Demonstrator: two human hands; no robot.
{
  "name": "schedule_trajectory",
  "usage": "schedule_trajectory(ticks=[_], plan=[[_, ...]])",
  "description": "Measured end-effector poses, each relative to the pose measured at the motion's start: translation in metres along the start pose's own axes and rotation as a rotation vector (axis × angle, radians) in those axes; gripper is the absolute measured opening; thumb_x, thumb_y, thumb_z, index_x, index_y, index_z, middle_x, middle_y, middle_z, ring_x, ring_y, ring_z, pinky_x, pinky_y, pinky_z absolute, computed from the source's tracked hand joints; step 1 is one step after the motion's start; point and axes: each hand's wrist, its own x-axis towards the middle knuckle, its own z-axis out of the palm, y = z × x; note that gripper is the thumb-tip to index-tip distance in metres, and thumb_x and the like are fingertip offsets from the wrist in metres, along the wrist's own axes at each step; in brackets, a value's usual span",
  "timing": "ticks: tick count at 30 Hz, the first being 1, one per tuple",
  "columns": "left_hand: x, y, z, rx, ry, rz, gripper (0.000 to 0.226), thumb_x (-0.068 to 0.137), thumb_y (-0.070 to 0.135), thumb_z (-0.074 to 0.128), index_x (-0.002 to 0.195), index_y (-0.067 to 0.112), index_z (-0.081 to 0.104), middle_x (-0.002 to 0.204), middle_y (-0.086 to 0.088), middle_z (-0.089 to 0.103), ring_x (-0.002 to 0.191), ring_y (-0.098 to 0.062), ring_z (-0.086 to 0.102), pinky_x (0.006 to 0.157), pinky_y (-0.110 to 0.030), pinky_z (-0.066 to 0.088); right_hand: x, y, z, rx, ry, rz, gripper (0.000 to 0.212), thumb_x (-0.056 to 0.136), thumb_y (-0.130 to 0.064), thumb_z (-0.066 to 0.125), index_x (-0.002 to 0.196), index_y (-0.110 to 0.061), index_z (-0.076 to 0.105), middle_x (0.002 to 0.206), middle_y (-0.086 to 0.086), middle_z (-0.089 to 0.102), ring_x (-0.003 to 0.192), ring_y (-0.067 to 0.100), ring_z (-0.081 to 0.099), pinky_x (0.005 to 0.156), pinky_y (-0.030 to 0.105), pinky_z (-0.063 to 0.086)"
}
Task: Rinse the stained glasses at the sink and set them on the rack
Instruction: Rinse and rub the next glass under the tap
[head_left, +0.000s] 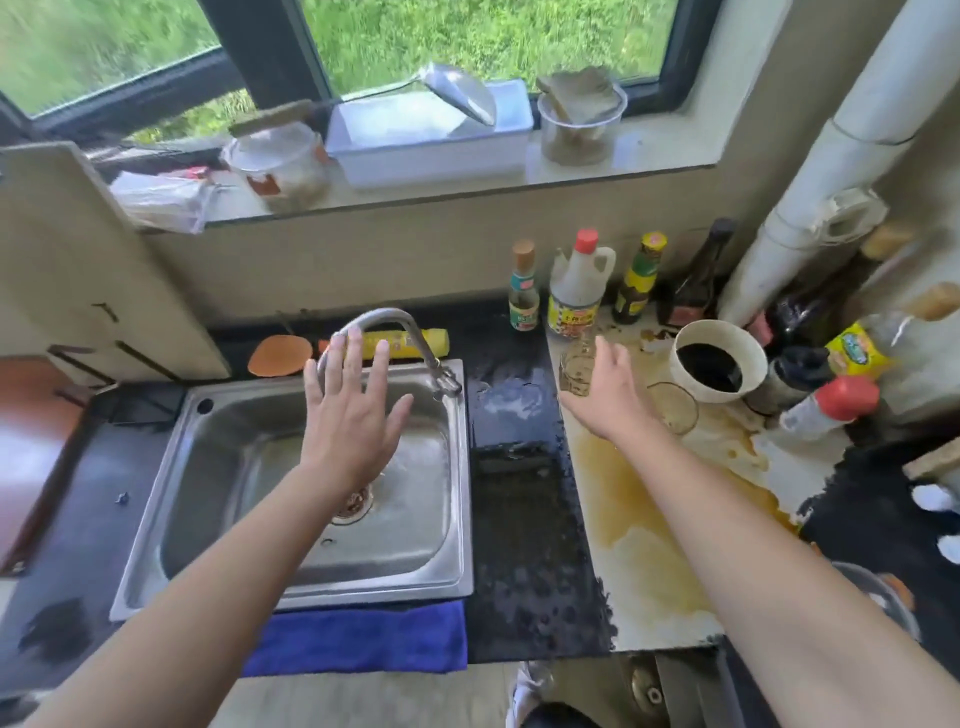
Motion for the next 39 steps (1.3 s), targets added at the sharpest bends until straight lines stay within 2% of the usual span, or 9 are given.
schedule_trajectory(ticks=[2,4,9,15,20,23,27,30,39], plan=[[0.008,-0.014,0.009,0.007,0.015,-0.024,0.071,0.102,0.047,0.041,0.156,0.005,0.026,0.167,-0.020,0.009,0.154,-0.037,0.007,0.119,-0.064,0.016,0.027,-0.007,0.011,0.010,-0.053,0.061,0.110,0.087,-0.047,0.074,0.162,-0.020,-0.002,0.169,0.012,0.005,0.151,0.036,0.025,0.115,0.050,0.034],[0.007,-0.026,0.015,0.039,0.038,0.007,0.073,0.103,0.045,0.041,0.158,0.002,0.020,0.168,-0.017,0.004,0.155,-0.034,0.003,0.121,-0.060,0.017,0.043,-0.012,0.024,-0.007,-0.031,0.102,0.113,0.085,-0.048,0.076,0.161,-0.020,-0.003,0.168,0.013,0.008,0.147,0.038,0.032,0.109,0.049,0.041],[0.015,-0.042,0.016,-0.008,0.107,0.096,0.071,0.099,0.042,0.041,0.155,0.003,0.026,0.165,-0.016,0.022,0.152,-0.034,0.021,0.119,-0.055,0.026,0.048,-0.027,0.042,-0.019,0.070,0.208,0.098,0.080,-0.043,0.081,0.152,-0.009,0.024,0.150,0.019,0.025,0.125,0.041,0.051,0.095,0.043,0.049],[0.027,-0.077,0.024,-0.099,0.120,0.330,0.067,0.099,0.042,0.042,0.153,0.005,0.032,0.163,-0.015,0.025,0.147,-0.034,0.027,0.115,-0.060,0.032,0.003,-0.073,0.050,0.066,0.121,0.133,0.086,0.071,-0.047,0.084,0.140,-0.017,0.042,0.131,0.009,0.035,0.110,0.035,0.058,0.092,0.041,0.050],[0.027,-0.121,0.026,-0.236,0.035,0.498,0.070,0.101,0.044,0.039,0.159,0.012,0.017,0.167,-0.011,0.015,0.151,-0.029,0.023,0.121,-0.053,0.024,-0.057,-0.141,0.088,0.119,0.075,0.041,0.081,0.068,-0.050,0.081,0.137,-0.025,0.045,0.121,0.000,0.034,0.097,0.026,0.056,0.085,0.033,0.048],[0.027,-0.159,0.035,-0.206,-0.059,0.456,0.066,0.104,0.047,0.035,0.160,0.018,0.015,0.168,-0.012,0.013,0.154,-0.030,0.015,0.123,-0.050,0.019,-0.076,-0.178,0.123,0.126,-0.038,0.032,0.083,0.070,-0.044,0.082,0.142,-0.026,0.043,0.125,-0.001,0.033,0.100,0.024,0.057,0.085,0.030,0.044],[0.014,-0.211,0.056,0.017,-0.329,0.427,0.065,0.105,0.045,0.033,0.162,0.021,0.011,0.168,-0.015,-0.010,0.155,-0.033,-0.011,0.125,-0.053,0.007,-0.091,-0.216,0.167,0.154,-0.141,0.044,0.093,0.072,-0.045,0.081,0.150,-0.025,0.036,0.141,0.001,0.036,0.124,0.024,0.051,0.103,0.036,0.046],[0.004,-0.238,0.067,0.030,-0.417,0.423,0.066,0.105,0.046,0.033,0.162,0.022,0.009,0.168,-0.014,-0.012,0.155,-0.032,-0.013,0.124,-0.054,0.006,-0.094,-0.242,0.184,0.177,-0.150,0.027,0.098,0.070,-0.050,0.082,0.153,-0.024,0.034,0.146,0.003,0.041,0.132,0.025,0.046,0.110,0.039,0.042],[-0.011,-0.244,0.082,-0.230,-0.512,0.262,0.072,0.103,0.047,0.042,0.161,0.023,0.008,0.169,-0.007,-0.005,0.156,-0.027,-0.004,0.123,-0.047,0.015,-0.085,-0.276,0.186,0.272,0.066,0.008,0.068,0.071,-0.050,0.081,0.128,-0.026,0.053,0.128,-0.007,0.052,0.114,0.016,0.054,0.092,0.031,0.045]])
